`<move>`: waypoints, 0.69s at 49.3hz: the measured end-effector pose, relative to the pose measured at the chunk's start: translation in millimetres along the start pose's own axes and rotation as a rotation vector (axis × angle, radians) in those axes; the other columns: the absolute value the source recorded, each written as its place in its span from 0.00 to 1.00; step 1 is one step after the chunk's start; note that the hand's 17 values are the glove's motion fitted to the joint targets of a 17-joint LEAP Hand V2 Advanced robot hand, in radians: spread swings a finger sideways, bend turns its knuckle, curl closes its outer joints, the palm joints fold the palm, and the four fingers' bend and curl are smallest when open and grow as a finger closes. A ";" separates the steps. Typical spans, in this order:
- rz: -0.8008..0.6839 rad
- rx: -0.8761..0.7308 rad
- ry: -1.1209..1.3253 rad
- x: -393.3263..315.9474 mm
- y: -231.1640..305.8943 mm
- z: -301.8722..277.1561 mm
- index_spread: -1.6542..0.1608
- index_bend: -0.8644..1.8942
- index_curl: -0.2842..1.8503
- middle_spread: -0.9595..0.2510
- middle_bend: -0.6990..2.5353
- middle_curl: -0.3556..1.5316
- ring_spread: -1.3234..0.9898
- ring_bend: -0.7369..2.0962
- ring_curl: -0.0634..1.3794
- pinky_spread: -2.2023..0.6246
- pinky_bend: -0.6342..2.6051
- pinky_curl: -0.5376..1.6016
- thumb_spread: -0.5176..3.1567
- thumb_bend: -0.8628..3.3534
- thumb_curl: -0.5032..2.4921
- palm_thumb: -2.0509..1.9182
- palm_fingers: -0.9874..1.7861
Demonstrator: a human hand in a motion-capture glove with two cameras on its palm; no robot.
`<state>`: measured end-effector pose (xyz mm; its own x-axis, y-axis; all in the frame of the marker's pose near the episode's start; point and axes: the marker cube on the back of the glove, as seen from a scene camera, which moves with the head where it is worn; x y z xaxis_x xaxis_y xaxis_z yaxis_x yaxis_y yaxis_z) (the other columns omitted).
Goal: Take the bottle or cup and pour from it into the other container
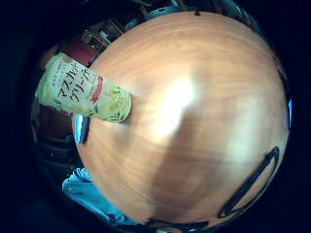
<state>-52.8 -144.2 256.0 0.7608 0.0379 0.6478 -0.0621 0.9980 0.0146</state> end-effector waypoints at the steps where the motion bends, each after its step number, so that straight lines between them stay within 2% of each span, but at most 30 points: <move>1: 0.002 0.000 -0.014 0.7 0.0 2.0 0.74 0.36 0.21 0.92 0.27 0.35 0.65 0.46 0.24 0.88 0.44 0.39 0.38 0.20 0.30 0.67 0.34; 11: -0.020 0.006 -0.167 5.8 -4.2 24.4 0.73 0.36 0.21 0.93 0.27 0.34 0.66 0.47 0.25 0.88 0.44 0.39 0.38 0.20 0.30 0.67 0.35; 20: -0.030 0.028 -0.158 1.0 -11.5 40.2 0.74 0.36 0.22 0.94 0.28 0.35 0.65 0.47 0.25 0.88 0.45 0.39 0.37 0.20 0.30 0.68 0.37; 25: -0.033 0.035 -0.137 -3.6 -14.3 46.8 0.74 0.36 0.22 0.93 0.28 0.35 0.65 0.47 0.24 0.88 0.44 0.38 0.37 0.20 0.30 0.69 0.40; 34: -0.054 0.110 -0.113 -7.9 -20.4 54.8 0.78 0.35 0.22 0.88 0.32 0.37 0.62 0.49 0.25 0.87 0.43 0.38 0.36 0.20 0.31 0.72 0.53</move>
<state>-93.0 -167.7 292.3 0.6875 -0.0276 0.7257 -0.0981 0.9866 0.1305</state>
